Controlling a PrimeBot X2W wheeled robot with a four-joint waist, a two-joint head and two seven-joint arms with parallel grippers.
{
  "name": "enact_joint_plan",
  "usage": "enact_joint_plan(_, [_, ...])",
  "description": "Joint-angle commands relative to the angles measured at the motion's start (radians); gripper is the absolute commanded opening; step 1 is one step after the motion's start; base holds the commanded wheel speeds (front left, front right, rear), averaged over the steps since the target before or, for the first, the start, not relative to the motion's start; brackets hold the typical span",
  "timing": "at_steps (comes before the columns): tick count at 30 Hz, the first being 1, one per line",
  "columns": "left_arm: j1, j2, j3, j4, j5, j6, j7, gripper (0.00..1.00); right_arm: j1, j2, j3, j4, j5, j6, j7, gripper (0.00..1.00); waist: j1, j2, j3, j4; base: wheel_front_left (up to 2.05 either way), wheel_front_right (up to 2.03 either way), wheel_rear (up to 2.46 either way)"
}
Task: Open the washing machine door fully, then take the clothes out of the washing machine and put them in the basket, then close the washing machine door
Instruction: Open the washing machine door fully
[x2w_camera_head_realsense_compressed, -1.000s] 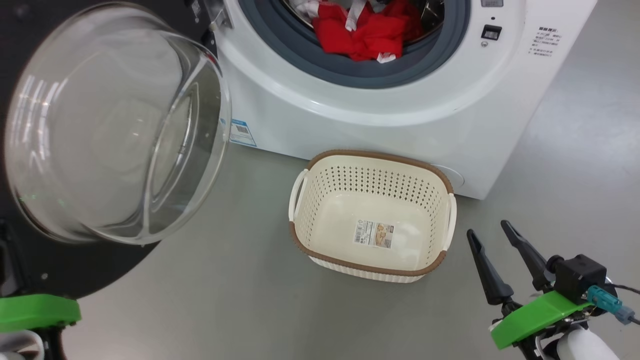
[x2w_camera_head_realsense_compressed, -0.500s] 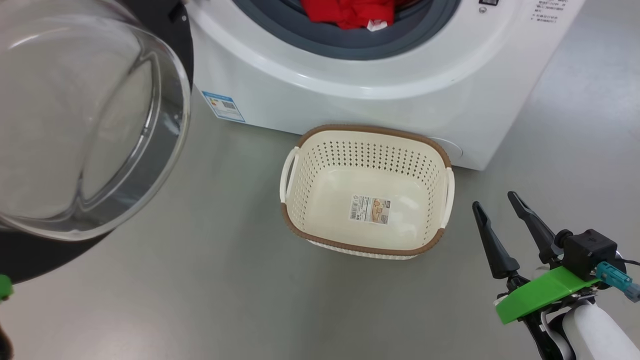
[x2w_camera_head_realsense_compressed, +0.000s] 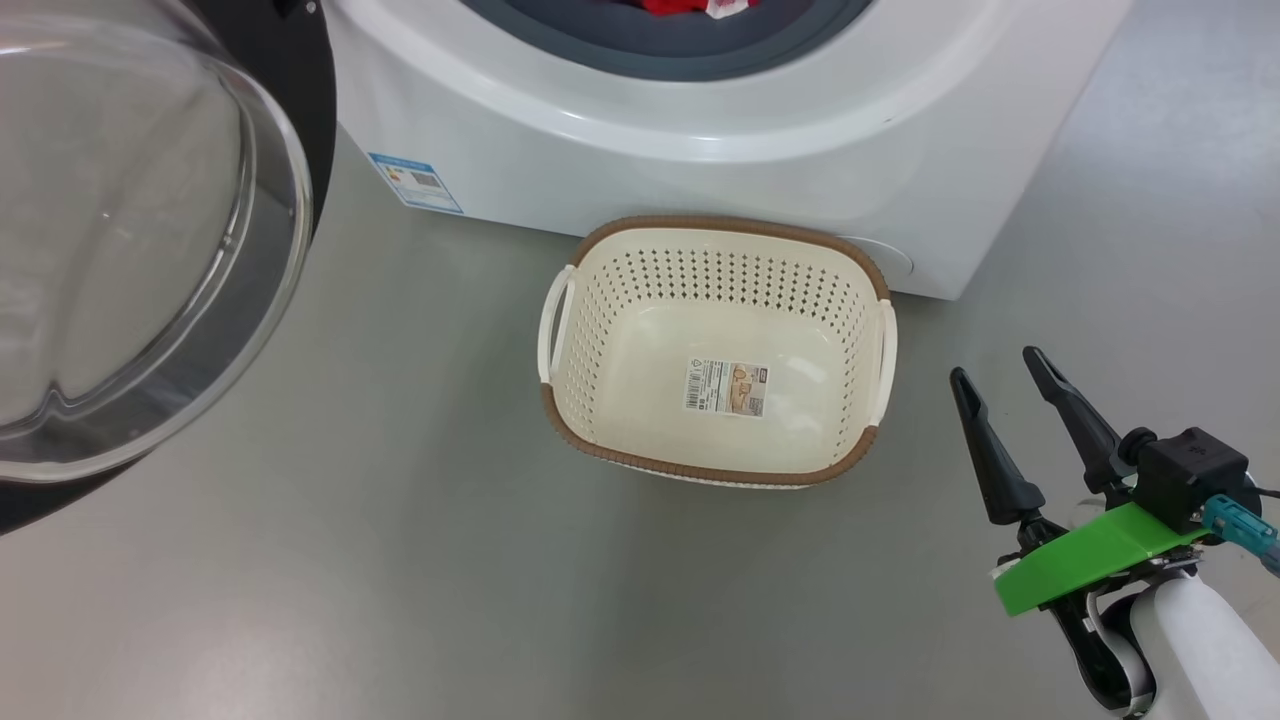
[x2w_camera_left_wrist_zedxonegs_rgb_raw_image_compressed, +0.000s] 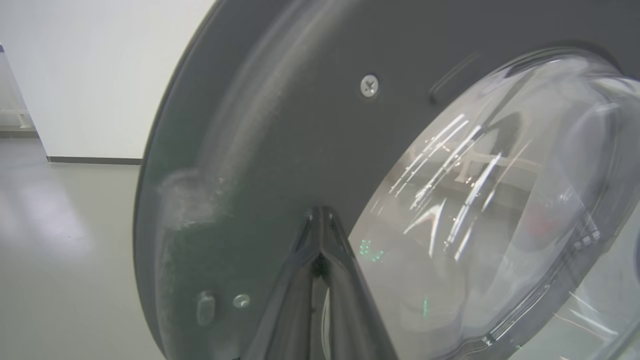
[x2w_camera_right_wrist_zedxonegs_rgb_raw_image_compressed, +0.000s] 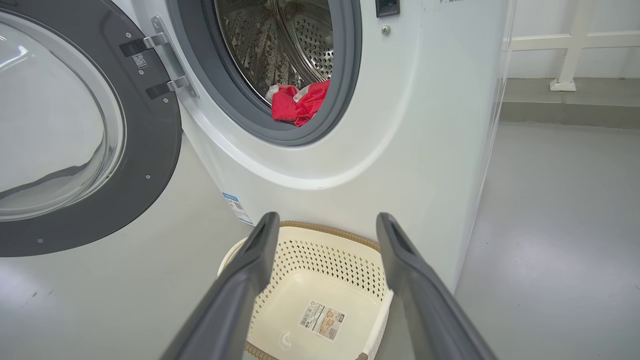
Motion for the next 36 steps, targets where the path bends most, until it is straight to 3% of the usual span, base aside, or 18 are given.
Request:
enact_joint_plan(1, [-0.01, 0.073, 0.024, -0.019, 0.011, -0.005, -0.004, 0.0, -0.014, -0.008, 0.015, -0.027, -0.013, 0.007, -0.006, 1.0, 0.0, 0.0, 0.006, -0.004, 0.0, 0.0, 0.0])
enact_joint_plan(11, [0.0, 0.058, 0.025, -0.025, 0.007, -0.005, -0.004, 0.0, -0.021, 0.003, 0.014, -0.027, -0.017, 0.007, -0.006, 1.0, 0.0, 0.0, 0.004, -0.016, 0.0, 0.0, 0.0])
enact_joint_plan(22, [0.084, 0.036, -0.06, -0.053, -0.02, -0.005, -0.004, 0.02, -0.002, 0.012, 0.014, -0.028, -0.016, 0.007, -0.006, 1.0, 0.0, 0.0, -0.042, -0.008, 0.0, 0.0, 0.0])
enact_joint_plan(30, [0.17, 0.017, -0.141, -0.11, -0.053, -0.005, -0.004, 0.47, 0.01, 0.025, 0.025, -0.025, -0.011, 0.007, -0.006, 1.0, 0.0, 0.0, -0.086, -0.015, 0.0, 0.0, 0.0])
enact_joint_plan(32, [0.196, 0.011, -0.163, -0.127, -0.058, -0.005, -0.004, 0.86, 0.015, 0.028, 0.026, -0.025, -0.009, 0.007, -0.006, 1.0, 0.0, 0.0, -0.098, -0.017, 0.0, 0.0, 0.0])
enact_joint_plan(33, [0.209, 0.007, -0.171, -0.135, -0.059, -0.005, -0.004, 0.97, 0.017, 0.029, 0.027, -0.024, -0.008, 0.007, -0.006, 1.0, 0.0, 0.0, -0.103, -0.018, 0.0, 0.0, 0.0])
enact_joint_plan(36, [0.243, -0.01, -0.2, -0.165, -0.064, -0.005, -0.004, 1.0, 0.026, 0.033, 0.028, -0.024, -0.006, 0.007, -0.006, 1.0, 0.0, 0.0, -0.119, -0.021, 0.0, 0.0, 0.0])
